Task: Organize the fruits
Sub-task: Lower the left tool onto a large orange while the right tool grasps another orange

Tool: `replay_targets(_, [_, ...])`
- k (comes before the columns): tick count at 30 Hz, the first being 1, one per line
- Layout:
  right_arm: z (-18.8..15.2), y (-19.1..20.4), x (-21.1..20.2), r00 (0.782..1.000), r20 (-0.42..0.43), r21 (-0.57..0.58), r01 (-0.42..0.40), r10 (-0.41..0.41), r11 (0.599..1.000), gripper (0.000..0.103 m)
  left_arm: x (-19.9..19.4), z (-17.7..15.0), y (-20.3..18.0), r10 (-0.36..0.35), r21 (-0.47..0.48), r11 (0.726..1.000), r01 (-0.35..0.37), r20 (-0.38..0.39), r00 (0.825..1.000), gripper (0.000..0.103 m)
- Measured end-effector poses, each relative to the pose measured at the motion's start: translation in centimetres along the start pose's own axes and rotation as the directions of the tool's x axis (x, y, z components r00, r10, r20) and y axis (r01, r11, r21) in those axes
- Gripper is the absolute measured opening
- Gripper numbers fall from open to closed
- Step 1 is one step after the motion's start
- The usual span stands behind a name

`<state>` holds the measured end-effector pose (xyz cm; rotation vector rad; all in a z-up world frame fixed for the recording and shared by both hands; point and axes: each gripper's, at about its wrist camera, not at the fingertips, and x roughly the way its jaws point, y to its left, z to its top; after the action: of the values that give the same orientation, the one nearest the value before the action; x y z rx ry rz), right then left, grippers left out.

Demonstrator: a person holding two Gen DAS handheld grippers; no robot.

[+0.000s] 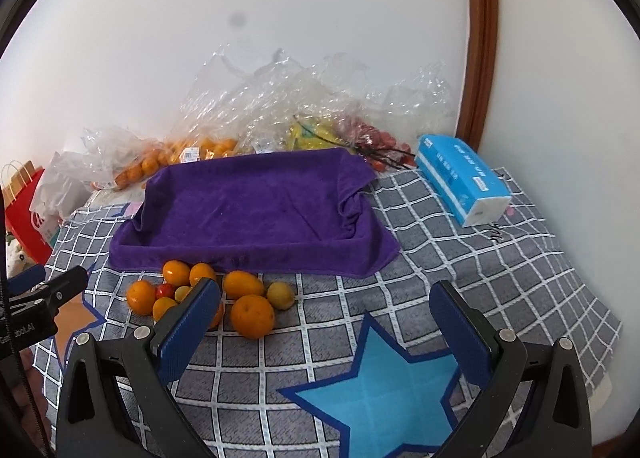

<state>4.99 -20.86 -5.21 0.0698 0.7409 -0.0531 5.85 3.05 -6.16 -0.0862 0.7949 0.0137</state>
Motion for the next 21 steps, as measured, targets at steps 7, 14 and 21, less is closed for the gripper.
replay_targets(7, [-0.4,0.6,2.6,1.0,-0.029,-0.027,-0.011,0.011,1.0,0.103,2.4,-0.2,1.1,0.018,-0.006,1.0,-0.018,-0.032,0.999,0.102])
replay_targets(14, [-0.8,1.1,4.6,0.999,-0.035,-0.055,-0.013,0.012,0.998,0.103,4.1,-0.4,1.9,-0.004,-0.006,1.0,0.004,-0.06,0.998,0.102])
replay_targets(21, [-1.1,2.0,6.2,0.998,-0.065,-0.104,-0.003,-0.004,0.995,0.103,5.6,-0.5,2.1,-0.004,0.017,1.0,0.006,-0.101,0.995,0.102])
